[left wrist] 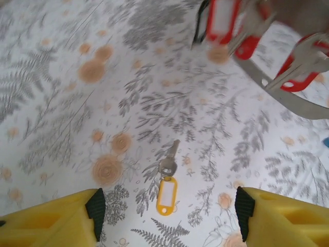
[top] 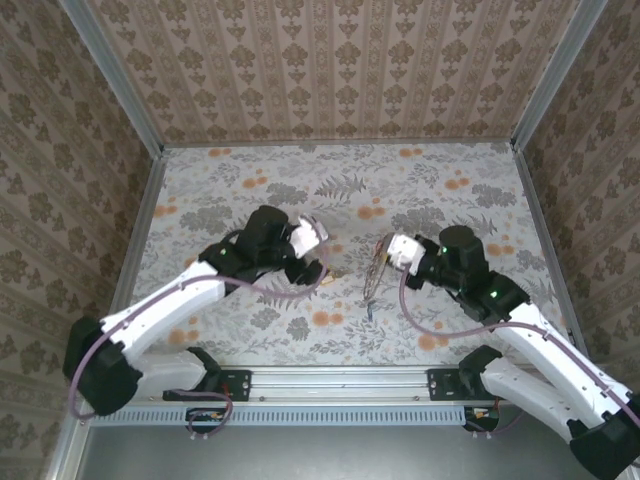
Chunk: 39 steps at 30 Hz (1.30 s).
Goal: Put the keys on the keyring
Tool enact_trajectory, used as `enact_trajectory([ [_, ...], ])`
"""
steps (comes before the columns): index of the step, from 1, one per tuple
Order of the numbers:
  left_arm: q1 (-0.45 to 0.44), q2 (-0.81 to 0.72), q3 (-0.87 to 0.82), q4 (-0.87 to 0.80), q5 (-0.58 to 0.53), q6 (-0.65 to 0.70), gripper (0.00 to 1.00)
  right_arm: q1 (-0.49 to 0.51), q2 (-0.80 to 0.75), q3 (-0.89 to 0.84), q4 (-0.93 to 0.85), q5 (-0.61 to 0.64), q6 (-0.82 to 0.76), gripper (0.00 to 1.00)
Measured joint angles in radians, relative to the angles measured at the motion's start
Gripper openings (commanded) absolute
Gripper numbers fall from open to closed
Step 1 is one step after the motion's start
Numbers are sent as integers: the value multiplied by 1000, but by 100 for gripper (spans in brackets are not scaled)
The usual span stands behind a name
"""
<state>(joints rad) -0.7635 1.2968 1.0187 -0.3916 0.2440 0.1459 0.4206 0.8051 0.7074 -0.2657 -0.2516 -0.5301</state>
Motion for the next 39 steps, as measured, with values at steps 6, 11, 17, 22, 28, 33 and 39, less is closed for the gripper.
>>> enact_trajectory([
  [6,-15,198,133,-111,9,-158,44,-89,0,0,16,6,137,0],
  [11,14,336,181,-228,113,-237,45,-100,0,0,22,-11,180,0],
  [17,24,473,261,-304,157,-327,49,-102,0,0,22,-38,198,0],
  [22,5,575,335,-338,156,-370,43,-102,0,0,22,-48,198,0],
  [28,0,647,372,-354,133,-406,37,-102,0,3,13,-48,197,0],
  [33,6,658,377,-357,118,-420,37,-104,0,15,0,-47,195,0],
  [39,6,668,393,-359,114,-423,34,-104,0,17,-1,-47,194,0],
])
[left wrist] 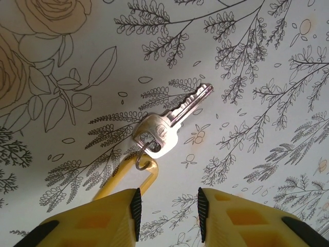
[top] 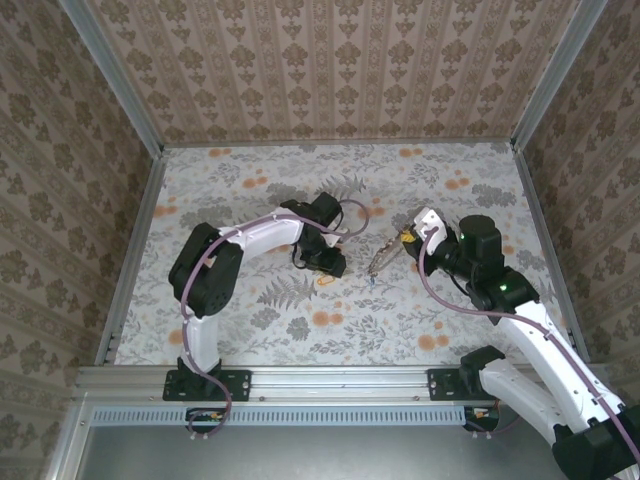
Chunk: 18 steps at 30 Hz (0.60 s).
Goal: Put the keys on the keyring
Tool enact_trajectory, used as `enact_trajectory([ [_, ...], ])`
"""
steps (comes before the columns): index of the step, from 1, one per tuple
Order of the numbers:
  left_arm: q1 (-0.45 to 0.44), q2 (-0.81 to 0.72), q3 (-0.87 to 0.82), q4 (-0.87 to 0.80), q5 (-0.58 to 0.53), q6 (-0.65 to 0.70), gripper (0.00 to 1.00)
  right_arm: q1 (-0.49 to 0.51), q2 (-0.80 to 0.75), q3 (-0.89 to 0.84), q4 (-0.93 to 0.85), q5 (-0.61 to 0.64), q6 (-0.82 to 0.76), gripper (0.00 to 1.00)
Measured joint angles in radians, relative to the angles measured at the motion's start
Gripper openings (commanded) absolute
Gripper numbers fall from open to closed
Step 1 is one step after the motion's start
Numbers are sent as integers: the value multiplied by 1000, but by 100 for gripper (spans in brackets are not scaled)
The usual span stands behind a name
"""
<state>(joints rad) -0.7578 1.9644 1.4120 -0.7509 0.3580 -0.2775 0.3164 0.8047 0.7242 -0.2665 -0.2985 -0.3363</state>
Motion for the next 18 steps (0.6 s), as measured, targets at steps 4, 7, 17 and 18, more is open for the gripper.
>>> enact_trajectory([
  [4,0,35,16,2,5,0,34,0,0,0,0,0,0,0],
  [7,0,55,16,0,5,0,35,0,-1,0,0,0,0,0],
  [17,-1,66,44,-6,4,-1,32,0,-6,1,0,0,0,0],
  [18,-1,66,45,-6,4,-1,32,0,-6,1,0,0,0,0],
])
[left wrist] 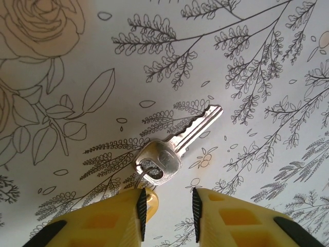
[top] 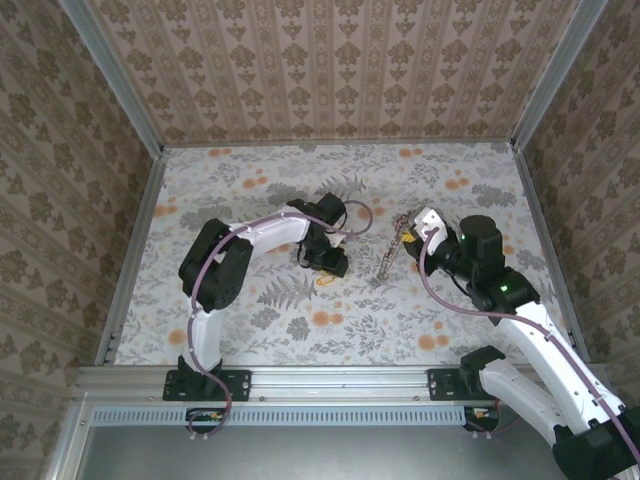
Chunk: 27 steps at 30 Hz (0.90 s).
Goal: Put the keys on the keyring
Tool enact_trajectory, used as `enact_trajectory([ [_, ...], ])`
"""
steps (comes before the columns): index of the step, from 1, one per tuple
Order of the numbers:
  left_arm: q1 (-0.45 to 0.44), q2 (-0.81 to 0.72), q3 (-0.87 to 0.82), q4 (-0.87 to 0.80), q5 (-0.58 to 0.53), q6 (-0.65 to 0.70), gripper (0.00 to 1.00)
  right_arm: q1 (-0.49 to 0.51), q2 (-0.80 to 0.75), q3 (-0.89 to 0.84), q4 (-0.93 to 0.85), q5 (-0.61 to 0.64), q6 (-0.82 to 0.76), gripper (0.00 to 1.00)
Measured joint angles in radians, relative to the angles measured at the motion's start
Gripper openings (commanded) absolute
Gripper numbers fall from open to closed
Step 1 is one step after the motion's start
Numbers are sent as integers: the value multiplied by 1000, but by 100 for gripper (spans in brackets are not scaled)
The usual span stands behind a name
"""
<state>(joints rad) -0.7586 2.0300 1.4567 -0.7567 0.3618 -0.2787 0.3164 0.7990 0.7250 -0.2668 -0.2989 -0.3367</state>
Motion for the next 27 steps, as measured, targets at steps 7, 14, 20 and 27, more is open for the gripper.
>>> enact_trajectory([
  [7,-7,0,0,-8,-38,-10,36,0,0,0,0,0,0,0],
  [14,-21,0,4,-26,-71,-14,35,0,0,0,0,0,0,0],
  [20,-20,2,13,-35,-80,-14,26,0,0,0,0,0,0,0],
  [27,-20,13,23,-44,-79,-16,26,0,0,0,0,0,0,0],
])
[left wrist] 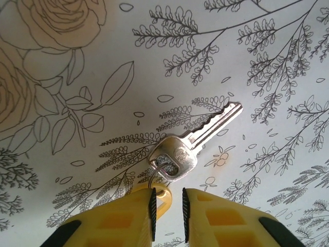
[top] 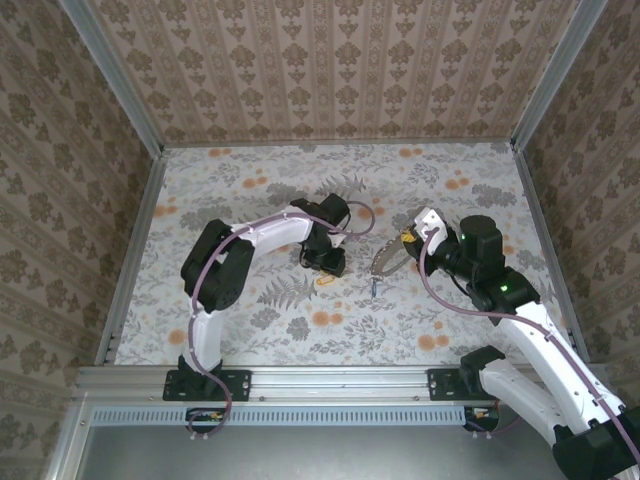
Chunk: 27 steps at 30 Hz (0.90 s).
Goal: Put the keys on the keyring
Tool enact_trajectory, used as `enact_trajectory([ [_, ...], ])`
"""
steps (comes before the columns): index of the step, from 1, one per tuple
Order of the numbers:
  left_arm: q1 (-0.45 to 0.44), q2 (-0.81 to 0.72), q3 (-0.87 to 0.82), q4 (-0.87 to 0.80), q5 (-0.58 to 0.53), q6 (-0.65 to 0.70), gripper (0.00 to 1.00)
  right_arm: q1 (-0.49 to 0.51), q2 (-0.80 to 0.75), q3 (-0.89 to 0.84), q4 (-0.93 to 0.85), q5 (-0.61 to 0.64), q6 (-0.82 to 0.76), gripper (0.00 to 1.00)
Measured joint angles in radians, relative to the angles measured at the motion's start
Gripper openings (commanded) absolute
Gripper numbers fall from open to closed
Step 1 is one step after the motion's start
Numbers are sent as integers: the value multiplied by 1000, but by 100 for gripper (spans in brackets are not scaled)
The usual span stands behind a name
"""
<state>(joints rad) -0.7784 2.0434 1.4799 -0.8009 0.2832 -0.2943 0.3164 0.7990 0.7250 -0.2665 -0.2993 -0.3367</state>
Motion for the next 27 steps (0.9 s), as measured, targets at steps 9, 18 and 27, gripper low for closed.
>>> enact_trajectory([
  [9,-1,13,6,-28,-43,-1,33,0,-2,0,0,0,0,0],
  [18,-19,24,21,-38,-61,0,21,0,-2,0,0,0,0,0],
  [27,-21,24,21,-39,-61,3,6,0,-2,0,0,1,0,0],
])
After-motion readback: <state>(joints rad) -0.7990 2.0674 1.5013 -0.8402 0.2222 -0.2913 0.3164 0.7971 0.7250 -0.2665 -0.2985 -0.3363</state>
